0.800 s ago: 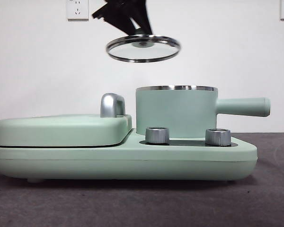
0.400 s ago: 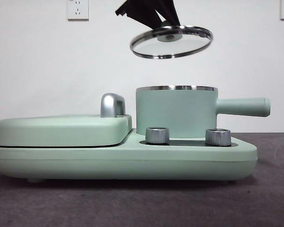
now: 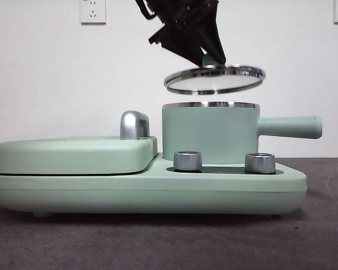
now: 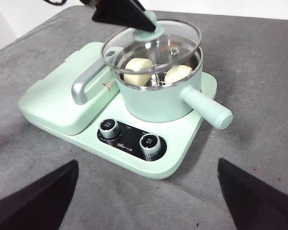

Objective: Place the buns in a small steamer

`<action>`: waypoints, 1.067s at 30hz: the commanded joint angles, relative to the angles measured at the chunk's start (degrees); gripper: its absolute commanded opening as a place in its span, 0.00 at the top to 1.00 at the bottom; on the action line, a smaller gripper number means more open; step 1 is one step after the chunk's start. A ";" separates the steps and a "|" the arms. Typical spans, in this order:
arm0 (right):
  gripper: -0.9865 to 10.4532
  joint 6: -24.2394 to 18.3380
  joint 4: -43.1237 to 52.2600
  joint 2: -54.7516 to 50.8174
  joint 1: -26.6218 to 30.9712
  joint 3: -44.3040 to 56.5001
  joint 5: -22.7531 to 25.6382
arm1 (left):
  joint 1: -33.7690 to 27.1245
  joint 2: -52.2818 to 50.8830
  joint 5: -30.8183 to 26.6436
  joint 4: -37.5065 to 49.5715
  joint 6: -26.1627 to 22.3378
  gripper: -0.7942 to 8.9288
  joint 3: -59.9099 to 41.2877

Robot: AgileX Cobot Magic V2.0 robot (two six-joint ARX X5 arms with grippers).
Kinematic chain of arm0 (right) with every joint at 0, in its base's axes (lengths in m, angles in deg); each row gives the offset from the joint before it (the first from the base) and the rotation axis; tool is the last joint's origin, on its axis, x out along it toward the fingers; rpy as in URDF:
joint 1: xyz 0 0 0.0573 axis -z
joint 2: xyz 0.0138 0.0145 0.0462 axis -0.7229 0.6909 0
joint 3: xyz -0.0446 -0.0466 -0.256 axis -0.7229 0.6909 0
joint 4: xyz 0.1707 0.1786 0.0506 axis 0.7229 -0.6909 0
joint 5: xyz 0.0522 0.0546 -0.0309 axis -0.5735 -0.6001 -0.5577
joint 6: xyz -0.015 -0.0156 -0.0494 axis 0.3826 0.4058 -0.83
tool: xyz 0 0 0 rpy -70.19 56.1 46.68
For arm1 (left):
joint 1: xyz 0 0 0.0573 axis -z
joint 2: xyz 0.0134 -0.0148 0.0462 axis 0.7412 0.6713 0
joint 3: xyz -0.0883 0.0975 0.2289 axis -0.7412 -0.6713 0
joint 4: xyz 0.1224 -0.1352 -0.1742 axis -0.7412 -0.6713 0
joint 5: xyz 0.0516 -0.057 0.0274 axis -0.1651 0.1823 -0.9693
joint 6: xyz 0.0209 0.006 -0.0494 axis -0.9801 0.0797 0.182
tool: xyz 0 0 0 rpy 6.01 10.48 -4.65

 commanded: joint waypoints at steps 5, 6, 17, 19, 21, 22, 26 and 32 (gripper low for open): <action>0.51 0.35 0.55 0.00 -0.57 -0.28 0.22 | 0.46 -0.11 -0.15 4.33 -0.57 0.90 -1.53; 0.51 0.37 0.55 0.00 -0.57 -0.28 0.22 | 0.46 0.02 -0.15 4.39 -0.59 0.90 -1.57; 0.51 0.61 0.52 0.00 -0.57 -0.28 0.22 | -0.17 1.88 -0.39 6.67 -0.09 0.90 -1.57; 0.51 0.61 0.52 0.00 -0.57 -0.28 0.24 | -0.17 2.45 -0.37 6.69 -0.11 0.90 -1.57; 0.51 0.63 0.52 0.00 -0.57 -0.28 0.24 | -0.17 2.97 -0.39 6.75 -0.13 0.90 -1.57; 0.51 0.66 0.52 0.00 -0.57 -0.28 0.24 | -0.17 3.15 -0.37 6.71 -0.13 0.90 -1.57; 0.51 0.74 0.52 0.00 -0.57 -0.28 0.24 | -0.17 3.69 -1.73 6.21 -0.39 0.90 -1.57; 0.51 0.76 0.52 0.00 -0.57 -0.28 0.26 | -0.61 4.20 -2.56 4.87 -1.18 0.90 -1.57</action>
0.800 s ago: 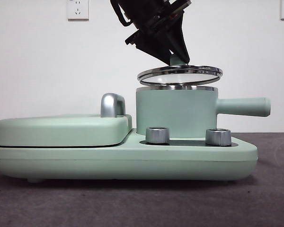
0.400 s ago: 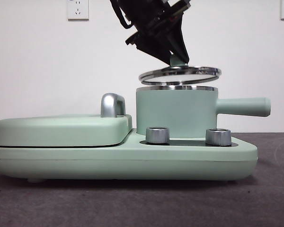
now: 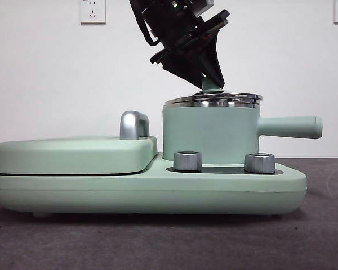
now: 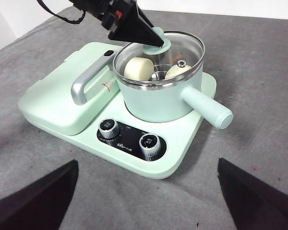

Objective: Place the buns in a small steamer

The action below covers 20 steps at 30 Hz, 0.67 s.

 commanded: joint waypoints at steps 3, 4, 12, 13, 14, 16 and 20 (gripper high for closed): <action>0.51 0.63 0.52 0.00 -0.57 -0.28 0.26 | 0.11 1.62 -1.73 -0.44 -1.36 0.90 1.20; 0.51 0.63 0.52 0.00 -0.57 -0.28 0.28 | 0.11 1.62 -1.73 -0.44 -1.36 0.90 1.20; 0.51 0.63 0.50 0.00 -0.57 -0.28 0.28 | 0.50 1.62 -5.05 -0.46 -1.36 0.90 1.20; 0.51 0.63 0.52 0.00 -0.57 -0.28 0.28 | 0.57 1.62 -5.03 -0.46 -1.36 0.90 1.20; 0.51 0.63 0.52 0.00 -0.57 -0.28 0.28 | 0.68 1.62 -5.05 -0.48 -1.36 0.90 1.20; 0.51 0.61 0.50 0.00 -0.57 -0.28 0.31 | 0.85 1.62 -5.05 -0.59 -1.36 0.90 1.20; 0.51 0.61 0.52 0.00 -0.57 -0.28 0.35 | 1.03 1.62 -5.33 -1.70 -1.09 0.90 1.20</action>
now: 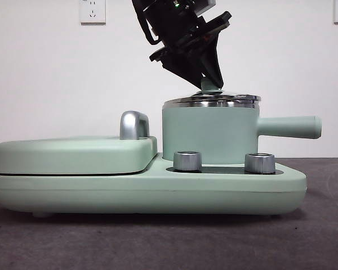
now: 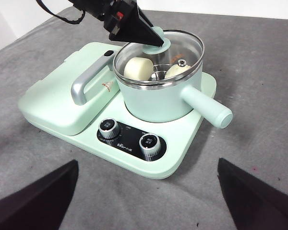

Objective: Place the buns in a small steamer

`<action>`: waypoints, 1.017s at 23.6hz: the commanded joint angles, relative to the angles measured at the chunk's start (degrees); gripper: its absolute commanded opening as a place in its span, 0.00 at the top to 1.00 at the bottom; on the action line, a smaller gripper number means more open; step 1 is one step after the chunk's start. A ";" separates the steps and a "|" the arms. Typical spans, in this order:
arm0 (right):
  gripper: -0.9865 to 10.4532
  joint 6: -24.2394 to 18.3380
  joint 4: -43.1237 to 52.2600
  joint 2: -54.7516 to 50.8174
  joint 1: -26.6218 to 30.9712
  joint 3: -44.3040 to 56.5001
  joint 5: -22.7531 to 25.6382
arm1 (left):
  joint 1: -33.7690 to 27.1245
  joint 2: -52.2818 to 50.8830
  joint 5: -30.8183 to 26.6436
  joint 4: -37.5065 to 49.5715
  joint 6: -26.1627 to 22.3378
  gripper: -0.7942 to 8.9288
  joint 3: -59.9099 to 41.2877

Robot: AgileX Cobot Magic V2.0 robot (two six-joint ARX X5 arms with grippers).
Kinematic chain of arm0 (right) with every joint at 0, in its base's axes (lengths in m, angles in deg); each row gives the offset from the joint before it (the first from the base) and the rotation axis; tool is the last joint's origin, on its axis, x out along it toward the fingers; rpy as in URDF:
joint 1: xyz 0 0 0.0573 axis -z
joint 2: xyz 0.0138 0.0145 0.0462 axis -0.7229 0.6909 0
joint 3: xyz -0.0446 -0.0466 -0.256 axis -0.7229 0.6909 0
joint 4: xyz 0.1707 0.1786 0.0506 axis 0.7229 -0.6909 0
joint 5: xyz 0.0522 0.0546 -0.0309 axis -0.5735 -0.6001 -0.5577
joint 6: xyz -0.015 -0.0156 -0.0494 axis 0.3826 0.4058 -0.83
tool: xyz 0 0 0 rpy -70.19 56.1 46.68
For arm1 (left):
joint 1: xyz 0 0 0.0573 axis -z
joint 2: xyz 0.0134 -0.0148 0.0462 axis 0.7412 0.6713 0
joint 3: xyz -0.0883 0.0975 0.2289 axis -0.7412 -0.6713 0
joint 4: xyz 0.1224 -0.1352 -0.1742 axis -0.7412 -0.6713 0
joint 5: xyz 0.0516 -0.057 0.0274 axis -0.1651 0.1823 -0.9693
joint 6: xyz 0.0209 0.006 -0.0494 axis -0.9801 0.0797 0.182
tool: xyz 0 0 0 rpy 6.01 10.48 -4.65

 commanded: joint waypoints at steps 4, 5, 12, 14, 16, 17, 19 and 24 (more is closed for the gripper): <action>0.51 0.61 0.52 0.00 -0.57 -0.28 0.33 | 0.37 1.62 -2.56 -1.97 -0.68 0.90 1.03; 0.51 0.61 0.52 0.00 -0.57 -0.28 0.33 | 0.37 1.62 -2.82 -1.95 -0.33 0.90 1.03; 0.51 0.63 0.55 0.00 -0.57 -0.28 0.33 | 0.46 1.62 -5.01 -1.79 0.66 0.88 1.03; 0.51 0.63 0.52 0.00 -0.57 -0.28 0.31 | 0.61 1.62 -5.77 -1.49 0.94 0.88 1.03; 0.51 0.63 0.55 0.00 -0.57 -0.28 0.31 | 0.66 1.62 -5.77 -1.25 1.38 0.84 1.03; 0.51 0.63 0.55 0.00 -0.57 -0.28 0.31 | 0.66 1.62 -5.77 -1.25 1.57 0.80 1.03; 0.51 0.63 0.55 0.00 -0.57 -0.28 0.31 | 0.66 1.62 -5.77 -1.38 2.23 0.63 1.05; 0.51 0.63 0.50 0.00 -0.57 -0.28 0.28 | 0.70 1.60 -5.77 -1.53 4.11 0.37 1.53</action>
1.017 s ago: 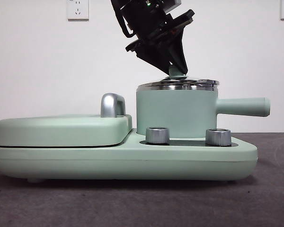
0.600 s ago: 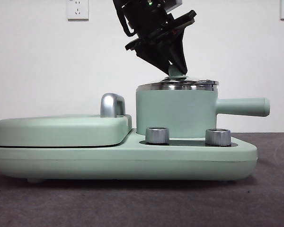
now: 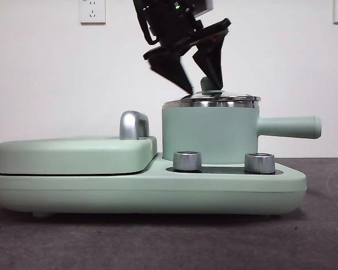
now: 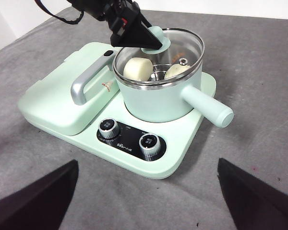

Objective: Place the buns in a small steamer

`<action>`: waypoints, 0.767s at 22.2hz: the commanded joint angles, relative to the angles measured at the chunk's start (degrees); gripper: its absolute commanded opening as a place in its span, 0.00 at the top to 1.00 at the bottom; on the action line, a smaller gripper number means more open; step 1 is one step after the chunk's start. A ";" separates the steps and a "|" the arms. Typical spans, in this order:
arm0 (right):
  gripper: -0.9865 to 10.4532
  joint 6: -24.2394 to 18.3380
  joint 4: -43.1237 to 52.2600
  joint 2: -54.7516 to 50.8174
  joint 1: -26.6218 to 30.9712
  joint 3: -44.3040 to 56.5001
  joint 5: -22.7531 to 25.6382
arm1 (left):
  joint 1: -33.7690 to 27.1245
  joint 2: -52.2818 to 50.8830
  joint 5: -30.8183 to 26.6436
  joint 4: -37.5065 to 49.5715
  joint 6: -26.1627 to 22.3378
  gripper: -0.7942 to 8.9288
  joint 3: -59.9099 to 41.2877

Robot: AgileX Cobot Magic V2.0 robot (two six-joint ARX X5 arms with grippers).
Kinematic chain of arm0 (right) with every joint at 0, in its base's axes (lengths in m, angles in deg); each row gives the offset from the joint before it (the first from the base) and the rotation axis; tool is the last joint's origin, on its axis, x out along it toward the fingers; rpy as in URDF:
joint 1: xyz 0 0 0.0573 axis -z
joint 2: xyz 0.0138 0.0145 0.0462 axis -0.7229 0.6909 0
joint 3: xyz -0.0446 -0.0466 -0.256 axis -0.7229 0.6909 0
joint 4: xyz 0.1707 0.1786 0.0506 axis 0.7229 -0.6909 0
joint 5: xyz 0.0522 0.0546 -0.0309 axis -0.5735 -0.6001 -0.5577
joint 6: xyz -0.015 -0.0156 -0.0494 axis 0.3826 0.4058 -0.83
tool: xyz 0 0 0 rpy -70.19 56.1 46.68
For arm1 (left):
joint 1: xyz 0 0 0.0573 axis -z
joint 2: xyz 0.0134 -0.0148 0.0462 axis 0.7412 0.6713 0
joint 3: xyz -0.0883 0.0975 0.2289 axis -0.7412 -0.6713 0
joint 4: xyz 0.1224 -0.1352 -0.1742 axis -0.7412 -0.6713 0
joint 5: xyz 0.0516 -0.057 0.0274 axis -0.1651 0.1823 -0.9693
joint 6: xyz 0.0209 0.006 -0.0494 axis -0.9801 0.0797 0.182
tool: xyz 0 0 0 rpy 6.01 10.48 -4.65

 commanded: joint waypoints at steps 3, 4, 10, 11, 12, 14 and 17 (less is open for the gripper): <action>0.51 0.61 0.50 0.00 -0.57 -0.28 0.28 | 0.44 1.46 -0.33 -3.93 2.03 0.37 3.85; 0.51 0.61 0.50 0.00 -0.57 -0.28 0.28 | 0.44 1.33 -0.33 -6.43 2.05 0.37 5.42; 0.51 0.61 0.35 0.00 -0.57 -0.28 0.20 | 0.81 -1.16 -0.28 -20.94 3.48 0.37 13.05; 0.51 0.61 0.33 0.00 -0.57 -0.28 0.17 | 0.81 -2.49 -0.28 -22.40 3.61 0.37 13.29; 0.51 0.61 0.31 0.00 -0.57 -0.28 0.13 | 0.81 -3.74 -0.28 -23.32 4.02 0.37 13.31; 0.51 0.61 0.31 0.00 -0.57 -0.28 -0.35 | 0.81 -6.86 -0.28 -25.99 5.88 0.38 13.29; 0.51 0.61 0.31 0.04 -0.57 -0.28 -1.03 | 0.81 -11.23 -0.24 -31.71 8.20 0.38 13.25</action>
